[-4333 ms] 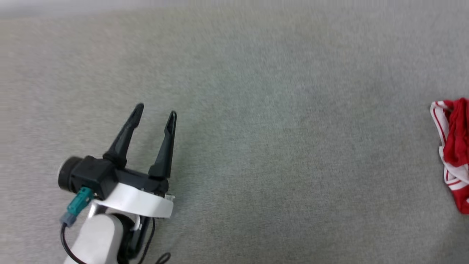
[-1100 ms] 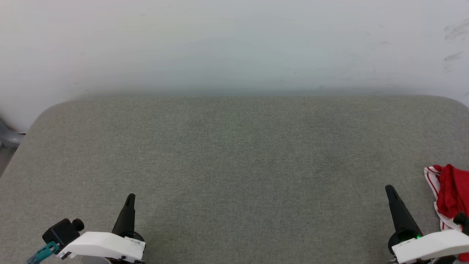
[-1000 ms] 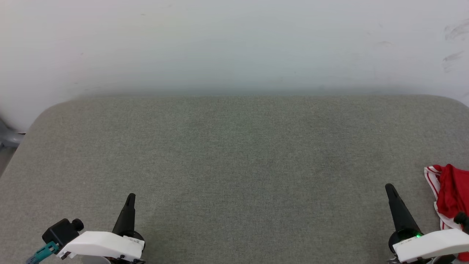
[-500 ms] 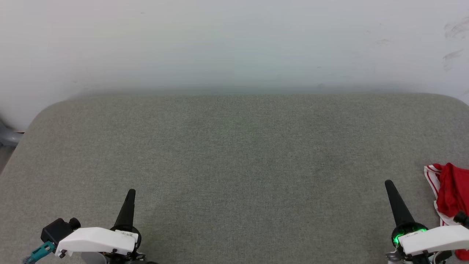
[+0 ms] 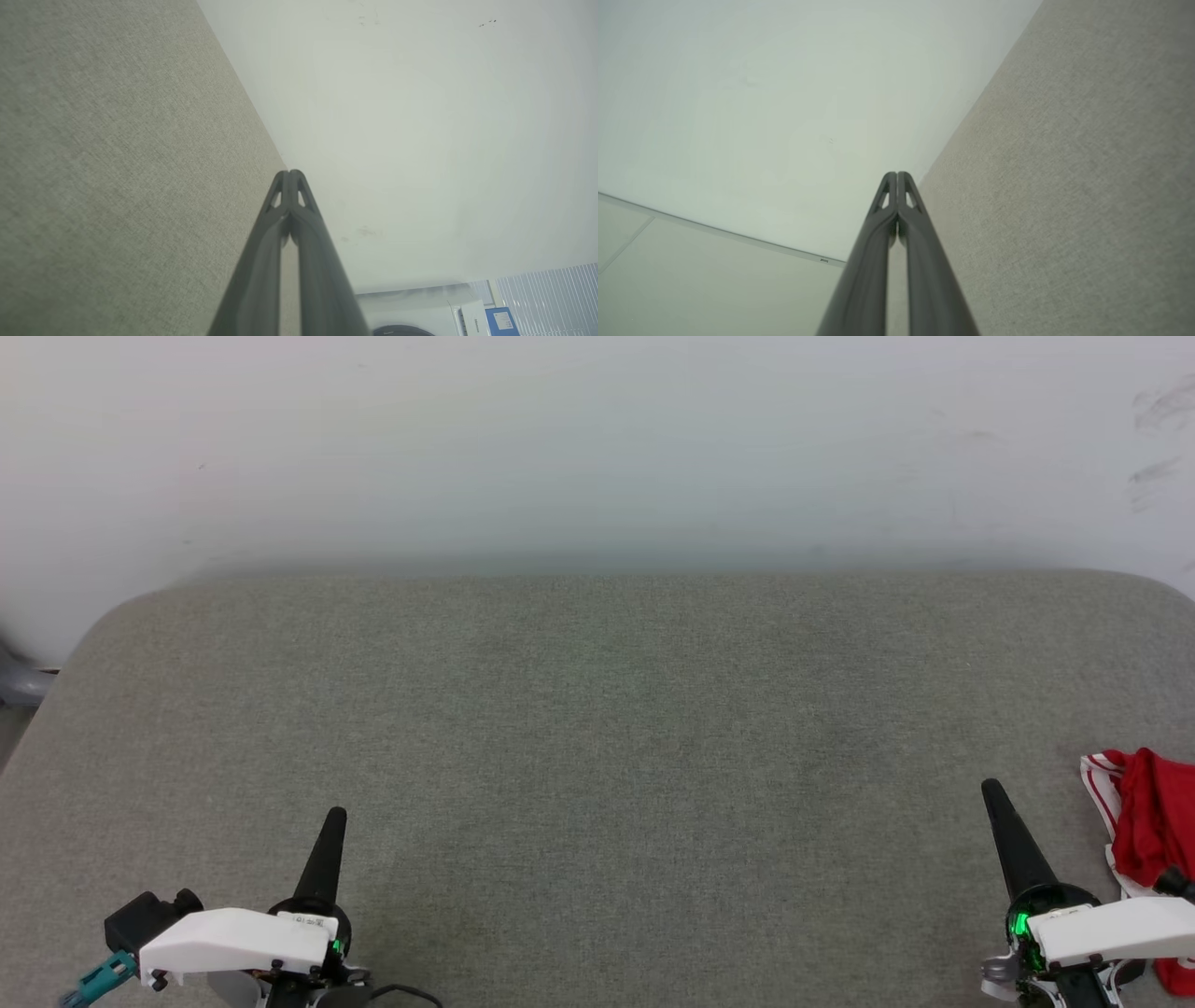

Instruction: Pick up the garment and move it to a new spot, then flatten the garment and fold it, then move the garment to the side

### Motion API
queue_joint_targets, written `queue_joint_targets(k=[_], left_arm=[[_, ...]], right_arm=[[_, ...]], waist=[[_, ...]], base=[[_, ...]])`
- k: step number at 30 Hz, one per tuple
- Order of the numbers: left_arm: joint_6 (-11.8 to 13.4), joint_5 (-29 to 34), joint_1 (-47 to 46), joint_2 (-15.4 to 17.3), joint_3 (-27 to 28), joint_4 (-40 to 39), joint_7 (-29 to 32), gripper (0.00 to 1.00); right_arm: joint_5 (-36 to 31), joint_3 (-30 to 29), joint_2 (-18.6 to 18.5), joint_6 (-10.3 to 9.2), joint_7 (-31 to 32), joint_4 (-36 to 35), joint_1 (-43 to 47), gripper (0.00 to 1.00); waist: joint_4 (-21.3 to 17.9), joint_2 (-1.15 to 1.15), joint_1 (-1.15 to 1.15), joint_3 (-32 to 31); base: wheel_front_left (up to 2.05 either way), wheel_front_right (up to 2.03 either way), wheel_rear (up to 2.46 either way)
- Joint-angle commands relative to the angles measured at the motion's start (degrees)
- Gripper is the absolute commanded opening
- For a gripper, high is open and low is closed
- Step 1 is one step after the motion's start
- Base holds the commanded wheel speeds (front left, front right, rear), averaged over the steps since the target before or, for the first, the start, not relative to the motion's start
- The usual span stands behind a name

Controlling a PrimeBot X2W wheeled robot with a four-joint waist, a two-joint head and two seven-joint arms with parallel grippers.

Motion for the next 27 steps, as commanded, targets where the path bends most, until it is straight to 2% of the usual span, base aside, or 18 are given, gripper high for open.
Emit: queue_joint_targets(k=[1, 27], left_arm=[[-0.3, -1.3, -1.5, 0.0, 0.5, -0.1, 0.3, 0.0], [-1.5, -12.2, -2.8, -1.6, 2.9, 0.9, 3.7, 0.0]], right_arm=[[1.5, -0.1, -0.3, -0.01, 0.2, 0.2, -1.3, 0.0], [14.0, -0.3, -0.2, -0.01, 0.8, 4.1, -4.1, 0.0]], waist=[[0.0, 0.0, 0.0, 0.0], [-0.2, 0.0, 0.0, 0.6]], base=[[0.0, 0.0, 0.0], [0.0, 0.0, 0.0]])
